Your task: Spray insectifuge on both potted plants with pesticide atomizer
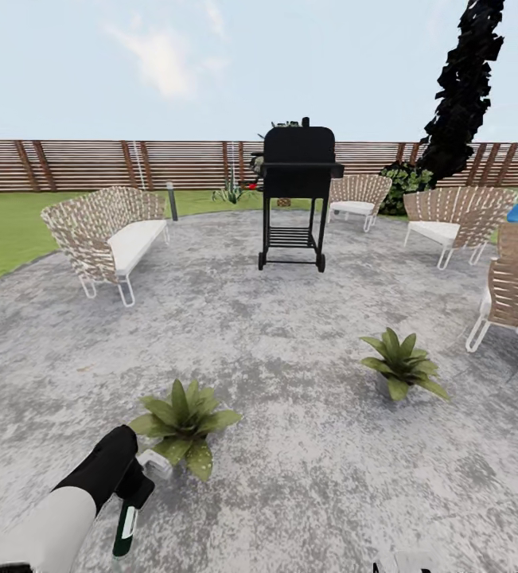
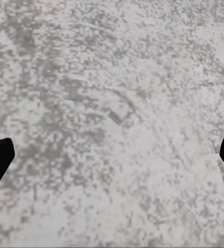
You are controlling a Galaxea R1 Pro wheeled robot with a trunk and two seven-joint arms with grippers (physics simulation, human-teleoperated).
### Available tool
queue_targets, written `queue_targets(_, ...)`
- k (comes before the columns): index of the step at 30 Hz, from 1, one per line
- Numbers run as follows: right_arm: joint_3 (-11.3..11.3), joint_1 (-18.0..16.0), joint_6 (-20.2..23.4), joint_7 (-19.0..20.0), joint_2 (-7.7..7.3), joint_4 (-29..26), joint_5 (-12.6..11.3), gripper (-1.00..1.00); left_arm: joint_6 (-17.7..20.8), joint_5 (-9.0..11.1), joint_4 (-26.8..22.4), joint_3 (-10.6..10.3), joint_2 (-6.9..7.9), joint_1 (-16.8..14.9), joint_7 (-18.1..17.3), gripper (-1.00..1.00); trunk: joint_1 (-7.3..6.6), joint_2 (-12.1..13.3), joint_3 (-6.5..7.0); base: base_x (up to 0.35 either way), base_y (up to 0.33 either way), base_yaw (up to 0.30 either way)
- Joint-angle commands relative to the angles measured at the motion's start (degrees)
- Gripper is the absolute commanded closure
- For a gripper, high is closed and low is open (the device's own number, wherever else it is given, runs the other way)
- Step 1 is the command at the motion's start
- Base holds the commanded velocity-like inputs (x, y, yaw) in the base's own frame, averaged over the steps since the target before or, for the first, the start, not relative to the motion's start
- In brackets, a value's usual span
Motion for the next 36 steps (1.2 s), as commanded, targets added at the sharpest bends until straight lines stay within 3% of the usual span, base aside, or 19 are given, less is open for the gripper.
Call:
queue_targets(1,0.50,-0.05,-0.15,-0.27,0.00,0.06,-0.24,-1.00,0.00,-0.73,-0.07,0.16,0.01,-0.22,-1.34,1.00,0.00,-0.02,-0.05,0.108,0.336,-0.072)
queue_targets(5,0.46,-0.05,-0.15,-0.26,-0.06,0.07,-0.14,-1.00,-0.06,-2.49,-0.09,-0.54,0.85,-0.59,-5.67,1.00,0.00,-0.02,-0.05,0.134,0.337,-0.025)
queue_targets(7,0.44,-0.05,-0.15,-0.27,-0.14,0.07,-0.13,-1.00,-0.08,-4.71,-0.14,-0.84,1.43,-0.64,-8.31,1.00,0.00,-0.02,-0.05,0.145,0.338,-0.004)
queue_targets(12,0.43,-0.05,-0.15,-0.27,-0.18,0.07,-0.12,-1.00,-0.29,-12.94,-0.25,-0.98,1.68,-0.66,-17.51,1.00,0.00,-0.02,-0.05,0.140,0.337,-0.001)
queue_targets(14,0.44,-0.05,-0.15,-0.27,-0.14,0.05,-0.12,-1.00,-0.32,-14.62,-0.29,-0.98,1.62,-0.68,-19.12,1.00,0.00,-0.02,-0.05,0.122,0.337,0.000)
queue_targets(16,0.44,-0.05,-0.15,-0.27,-0.08,-0.01,-0.18,-1.00,-0.35,-15.39,-0.25,-0.98,1.48,-0.65,-19.82,1.00,0.00,-0.02,-0.05,0.117,0.304,-0.008)
queue_targets(25,0.49,-0.05,-0.15,-0.27,-0.06,-0.02,-0.21,-1.00,-0.36,-15.45,-0.14,-0.98,1.67,-0.56,-20.16,1.00,0.00,-0.02,-0.05,0.044,0.083,-0.240)
queue_targets(30,0.51,-0.05,-0.15,-0.27,-0.02,-0.02,-0.21,-1.00,-0.41,-15.52,-0.04,-1.28,1.17,-0.50,-22.98,1.00,0.00,-0.02,-0.05,0.001,0.001,-0.299)
queue_targets(34,0.52,-0.05,-0.15,-0.27,-0.02,-0.02,-0.21,-1.00,-0.42,-15.48,0.07,-5.19,1.57,-0.23,-25.43,1.00,0.00,-0.02,-0.05,-0.033,0.133,-0.126)
queue_targets(36,0.50,-0.05,-0.17,-0.27,-0.10,0.03,-0.21,-1.00,-0.42,-15.52,0.05,-5.91,1.66,-0.03,-26.40,1.00,0.00,-0.02,-0.05,-0.110,0.256,-0.023)
